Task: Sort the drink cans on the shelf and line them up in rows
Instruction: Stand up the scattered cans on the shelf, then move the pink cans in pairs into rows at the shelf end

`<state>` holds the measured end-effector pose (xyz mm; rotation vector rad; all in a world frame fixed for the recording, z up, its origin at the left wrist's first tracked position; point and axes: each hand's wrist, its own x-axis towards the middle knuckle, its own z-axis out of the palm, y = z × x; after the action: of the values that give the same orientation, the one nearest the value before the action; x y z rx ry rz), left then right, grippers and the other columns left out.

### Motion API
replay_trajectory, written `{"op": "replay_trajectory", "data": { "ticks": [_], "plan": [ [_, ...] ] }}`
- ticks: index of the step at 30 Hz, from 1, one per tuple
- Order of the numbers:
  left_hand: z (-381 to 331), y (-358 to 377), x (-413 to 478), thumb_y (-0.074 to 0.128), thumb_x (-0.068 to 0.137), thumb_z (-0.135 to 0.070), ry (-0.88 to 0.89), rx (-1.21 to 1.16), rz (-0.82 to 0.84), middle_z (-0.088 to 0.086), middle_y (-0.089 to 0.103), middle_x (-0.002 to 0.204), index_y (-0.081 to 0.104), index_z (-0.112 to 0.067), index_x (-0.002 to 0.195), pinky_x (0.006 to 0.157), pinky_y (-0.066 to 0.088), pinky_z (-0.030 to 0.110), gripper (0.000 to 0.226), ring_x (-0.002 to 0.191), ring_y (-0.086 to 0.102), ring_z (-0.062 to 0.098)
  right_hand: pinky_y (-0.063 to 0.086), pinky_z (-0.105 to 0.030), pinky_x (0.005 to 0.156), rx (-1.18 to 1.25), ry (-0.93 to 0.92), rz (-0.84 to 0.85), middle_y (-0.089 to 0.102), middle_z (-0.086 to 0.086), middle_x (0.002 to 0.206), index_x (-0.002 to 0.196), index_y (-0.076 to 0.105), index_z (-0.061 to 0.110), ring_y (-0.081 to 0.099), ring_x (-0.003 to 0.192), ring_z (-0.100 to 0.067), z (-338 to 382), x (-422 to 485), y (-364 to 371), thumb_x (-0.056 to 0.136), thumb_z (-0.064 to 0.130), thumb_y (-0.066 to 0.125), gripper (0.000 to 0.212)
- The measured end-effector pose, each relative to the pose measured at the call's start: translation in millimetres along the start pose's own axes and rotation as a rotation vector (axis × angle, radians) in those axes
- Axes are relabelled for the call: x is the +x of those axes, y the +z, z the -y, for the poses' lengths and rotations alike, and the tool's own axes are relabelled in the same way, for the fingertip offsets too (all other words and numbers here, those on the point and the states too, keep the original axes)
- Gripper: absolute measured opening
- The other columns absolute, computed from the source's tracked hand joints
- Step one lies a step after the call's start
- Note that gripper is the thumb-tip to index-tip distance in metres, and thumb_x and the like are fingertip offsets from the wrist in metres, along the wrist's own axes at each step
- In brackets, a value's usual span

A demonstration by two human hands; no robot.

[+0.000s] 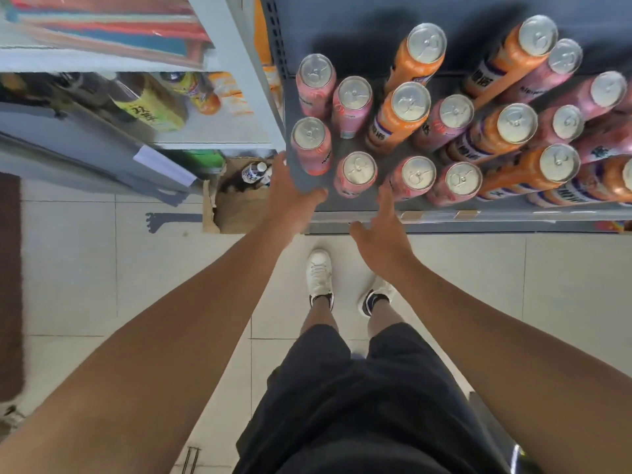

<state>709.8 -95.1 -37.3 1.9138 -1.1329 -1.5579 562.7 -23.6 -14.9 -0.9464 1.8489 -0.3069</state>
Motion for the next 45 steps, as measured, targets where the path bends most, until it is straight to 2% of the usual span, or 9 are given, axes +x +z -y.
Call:
{"op": "replay_trajectory", "data": {
  "ticks": [3,6,9,15,26,29,32,38,45],
  "plan": [
    [-1.0,1.6,27.4,0.071,0.083,0.002,-0.034,-0.042,-0.016,-0.007,0.041,0.125,0.014,-0.017,0.152,0.069,0.040,0.002,0.091,0.110,0.048,0.009,0.042,-0.041,0.101,-0.007,0.023,-0.032,0.033,-0.009,0.157,0.156,0.005,0.020,0.043,0.134,-0.032,1.0,19.3,6.9,0.096,0.022,0.055,0.079],
    [0.7,1.3,51.9,0.081,0.075,-0.003,0.035,-0.020,-0.016,-0.001,0.046,0.125,0.026,-0.015,0.144,0.076,0.043,0.002,0.089,0.110,0.050,0.011,0.047,-0.037,0.091,0.064,0.007,-0.078,0.049,-0.001,0.135,0.150,0.021,0.019,0.053,0.119,-0.028,4.8,41.6,10.9,0.092,0.022,0.062,0.071],
    [7.9,0.3,72.6,0.090,0.053,-0.021,0.155,0.068,0.032,0.003,0.065,0.115,0.048,-0.010,0.129,0.095,0.054,0.039,0.087,0.105,0.063,0.019,0.051,-0.033,0.089,0.200,0.005,-0.145,0.051,0.016,0.111,0.140,0.037,0.022,0.054,0.106,-0.015,7.7,61.2,15.6,0.082,0.022,0.073,0.068],
    [-7.6,-1.6,75.9,0.091,0.060,-0.015,0.074,0.098,0.140,-0.010,0.069,0.099,0.062,-0.015,0.119,0.064,0.045,0.008,0.066,0.079,0.063,-0.007,0.044,-0.012,0.073,0.371,0.040,-0.124,0.064,0.010,0.113,0.127,0.049,0.025,0.061,0.099,-0.006,10.5,73.4,14.5,0.070,0.021,0.086,0.068],
    [0.7,-37.5,-22.8,0.083,0.060,-0.028,-0.159,-0.471,0.243,0.007,0.071,0.107,0.059,-0.013,0.121,0.103,0.049,0.047,0.068,0.104,0.068,0.024,0.056,-0.025,0.080,0.469,0.067,0.030,0.067,0.001,0.109,0.114,0.052,0.026,0.066,0.097,-0.008,25.6,-8.3,-18.1,0.071,0.025,0.083,0.054],
    [-17.0,-48.9,-56.1,0.078,0.066,-0.023,-0.113,-0.676,0.315,0.007,0.065,0.115,0.049,-0.009,0.135,0.097,0.051,0.046,0.077,0.108,0.063,0.023,0.054,-0.014,0.070,0.529,0.021,0.039,0.069,0.012,0.095,0.101,0.057,0.032,0.066,0.081,0.005,33.6,-35.8,-35.1,0.081,0.020,0.077,0.031],
    [-43.8,-59.3,-81.4,0.077,0.063,-0.021,-0.109,-0.796,0.358,0.008,0.060,0.119,0.037,-0.010,0.145,0.090,0.054,0.042,0.092,0.109,0.062,0.023,0.056,-0.031,0.085,0.530,0.021,0.018,0.070,0.003,0.107,0.109,0.058,0.032,0.069,0.095,-0.010,43.5,-60.1,-52.0,0.068,0.041,0.079,0.046],
    [-108.5,-69.9,-109.8,0.094,0.041,-0.036,-0.047,-0.916,0.607,0.010,0.071,0.104,0.061,-0.012,0.115,0.079,0.058,0.047,0.085,0.094,0.069,0.033,0.057,-0.024,0.071,0.642,-0.065,-0.101,0.073,-0.002,0.104,0.112,0.062,0.024,0.071,0.088,-0.011,71.6,-103.1,-94.5,0.088,0.022,0.069,0.025],
    [-175.2,-44.5,-132.4,0.091,0.051,-0.046,0.090,-0.845,0.710,0.009,0.070,0.106,0.063,-0.014,0.120,0.078,0.055,0.043,0.081,0.091,0.068,0.026,0.058,-0.036,0.077,0.829,-0.152,-0.233,0.074,-0.003,0.102,0.111,0.063,0.018,0.072,0.089,-0.018,84.9,-140.6,-147.7,0.091,0.018,0.065,0.020]
  ]
}}
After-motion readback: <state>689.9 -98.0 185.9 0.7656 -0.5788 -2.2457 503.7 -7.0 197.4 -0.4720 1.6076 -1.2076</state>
